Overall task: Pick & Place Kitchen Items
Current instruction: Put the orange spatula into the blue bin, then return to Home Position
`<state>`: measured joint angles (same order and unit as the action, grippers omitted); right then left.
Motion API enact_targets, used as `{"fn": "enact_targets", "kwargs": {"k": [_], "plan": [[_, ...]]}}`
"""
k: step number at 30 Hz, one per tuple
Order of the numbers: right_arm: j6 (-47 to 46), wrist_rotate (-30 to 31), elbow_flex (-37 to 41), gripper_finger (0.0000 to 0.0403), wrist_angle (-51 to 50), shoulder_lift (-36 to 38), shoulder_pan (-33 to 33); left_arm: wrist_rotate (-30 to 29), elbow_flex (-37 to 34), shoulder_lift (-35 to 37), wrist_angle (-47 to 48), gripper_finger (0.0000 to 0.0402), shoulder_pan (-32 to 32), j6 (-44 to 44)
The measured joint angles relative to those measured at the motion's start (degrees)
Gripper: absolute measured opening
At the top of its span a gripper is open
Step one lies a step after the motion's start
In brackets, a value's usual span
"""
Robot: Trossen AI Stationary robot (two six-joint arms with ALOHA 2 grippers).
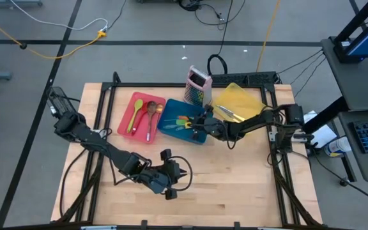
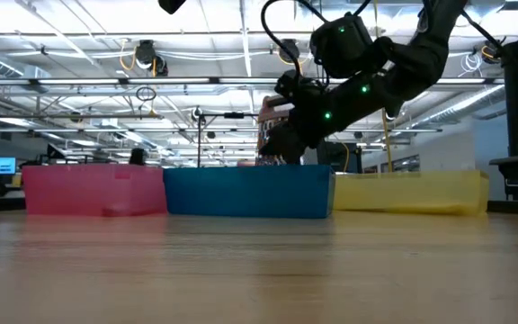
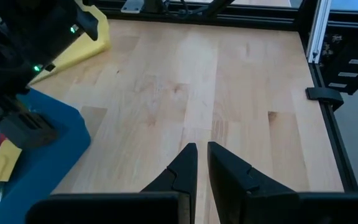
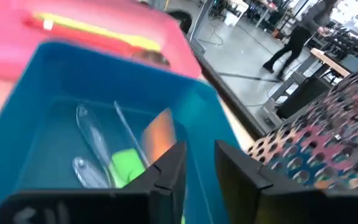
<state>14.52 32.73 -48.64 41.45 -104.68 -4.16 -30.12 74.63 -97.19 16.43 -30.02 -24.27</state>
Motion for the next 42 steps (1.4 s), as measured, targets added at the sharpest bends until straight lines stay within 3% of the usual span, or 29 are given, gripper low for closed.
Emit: {"fn": "enact_targets", "kwargs": {"k": [9, 13, 18, 24, 29, 37, 42], "plan": [[0.48, 0.43, -0.04, 0.0133, -0.58, 3.4, 3.64, -0.03, 0.0, 0.01, 0.37, 0.0042, 0.05, 5.44], [2.21, 0.48, 0.15, 0.0136, -7.58, 9.83, 8.08, -0.24, -0.04, 0.84, 2.28, 0.0042, 0.13, 6.51], [2.65, 0.43, 0.07, 0.0129, -18.72, 20.21, 14.72, -5.7, -0.04, 4.03, 7.11, 0.0042, 0.15, 5.94], [2.69, 0.32, 0.07, 0.0126, -29.77, 32.01, 22.27, -10.32, -0.04, 11.51, 17.51, 0.0042, -0.08, 4.24], [0.85, 0.24, 0.07, 0.0127, -32.94, 38.97, 26.43, -12.75, -0.04, 18.04, 30.03, 0.0042, 0.04, 1.41], [-1.5, 0.21, 0.07, 0.0127, -33.44, 44.21, 28.29, -19.09, -0.04, 27.59, 46.55, 0.0042, 0.04, -6.52], [-11.29, 0.09, 0.11, 0.0126, -36.61, 46.64, 28.95, -19.18, -3.35, 34.17, 50.41, 0.0042, -0.53, -8.84]]}}
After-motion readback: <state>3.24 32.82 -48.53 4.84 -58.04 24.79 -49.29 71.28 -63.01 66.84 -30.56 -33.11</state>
